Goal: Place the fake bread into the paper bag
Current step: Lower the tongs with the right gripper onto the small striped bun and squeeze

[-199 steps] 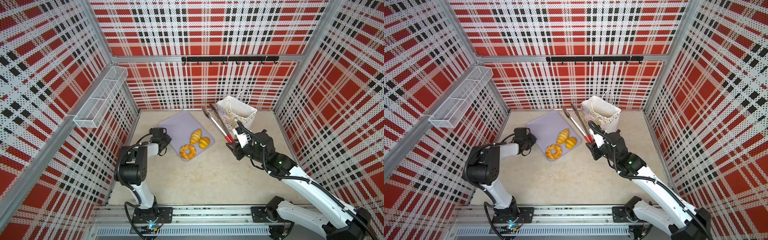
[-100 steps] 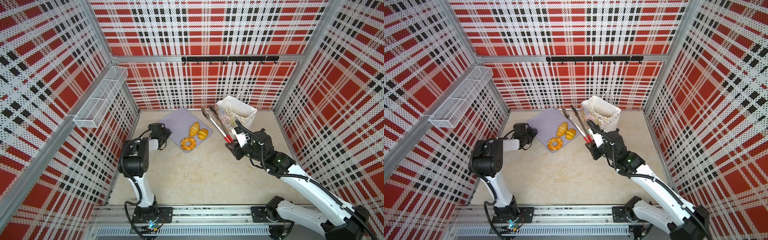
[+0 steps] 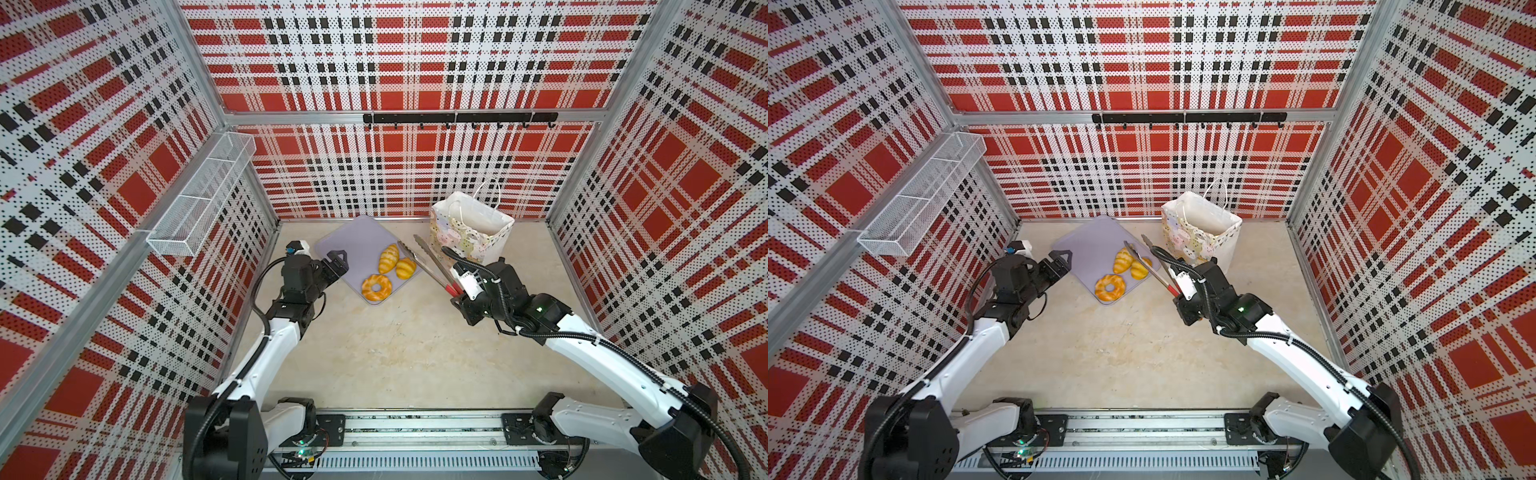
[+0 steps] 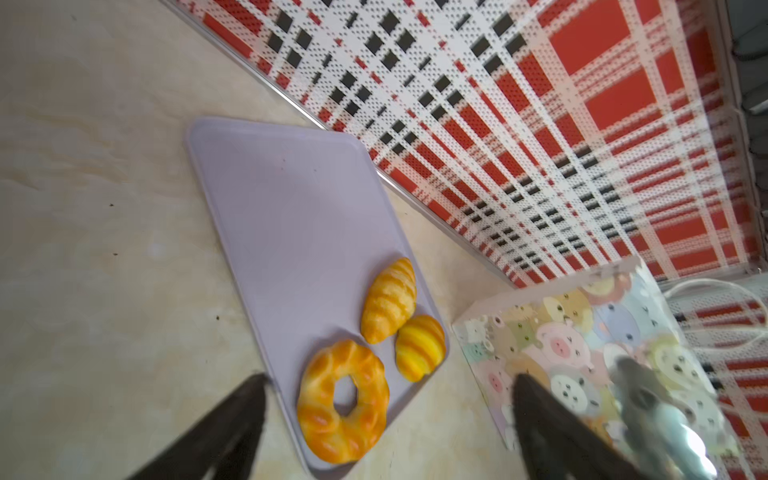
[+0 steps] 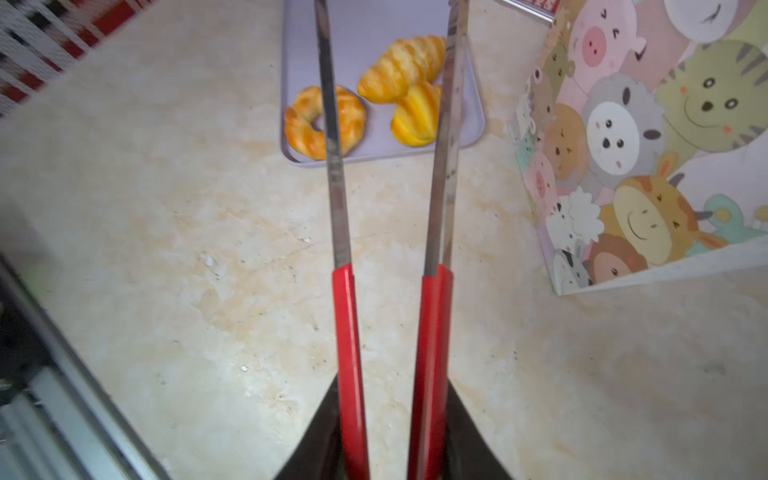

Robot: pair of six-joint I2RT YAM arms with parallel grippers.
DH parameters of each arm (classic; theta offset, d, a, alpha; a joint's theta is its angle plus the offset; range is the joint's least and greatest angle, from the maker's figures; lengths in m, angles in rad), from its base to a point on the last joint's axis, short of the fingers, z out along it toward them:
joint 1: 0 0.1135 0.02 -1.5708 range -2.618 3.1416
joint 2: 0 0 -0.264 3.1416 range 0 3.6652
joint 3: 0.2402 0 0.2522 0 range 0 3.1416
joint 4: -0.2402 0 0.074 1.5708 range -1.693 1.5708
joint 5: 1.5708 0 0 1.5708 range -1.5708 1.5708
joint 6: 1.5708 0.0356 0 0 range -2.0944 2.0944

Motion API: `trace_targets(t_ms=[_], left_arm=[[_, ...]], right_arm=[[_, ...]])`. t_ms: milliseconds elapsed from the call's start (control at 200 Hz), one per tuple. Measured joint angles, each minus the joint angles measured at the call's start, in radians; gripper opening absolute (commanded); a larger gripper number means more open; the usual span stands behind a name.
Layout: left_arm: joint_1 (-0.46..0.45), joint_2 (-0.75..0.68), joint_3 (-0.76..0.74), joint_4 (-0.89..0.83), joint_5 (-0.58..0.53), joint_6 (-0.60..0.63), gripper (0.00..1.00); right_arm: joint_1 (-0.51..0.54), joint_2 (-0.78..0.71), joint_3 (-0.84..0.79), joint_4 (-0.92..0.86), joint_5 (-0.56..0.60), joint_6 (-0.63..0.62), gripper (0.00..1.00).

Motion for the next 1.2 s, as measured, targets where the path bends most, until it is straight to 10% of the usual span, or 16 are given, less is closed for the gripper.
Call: trace_targets(t_ms=[521,1202], left_arm=[[0.124,-0.024,-0.033,-0.203,0.372,0.228,0.98],[0.079,0.056,-0.069,-0.181,0.478,0.23,0.98]], right_arm=[[0.182,0.31,0.092,-0.072,0.479,-0.121,0.31],[0.168,0.499,0.235,-0.142,0.529,-0.14,0.35]])
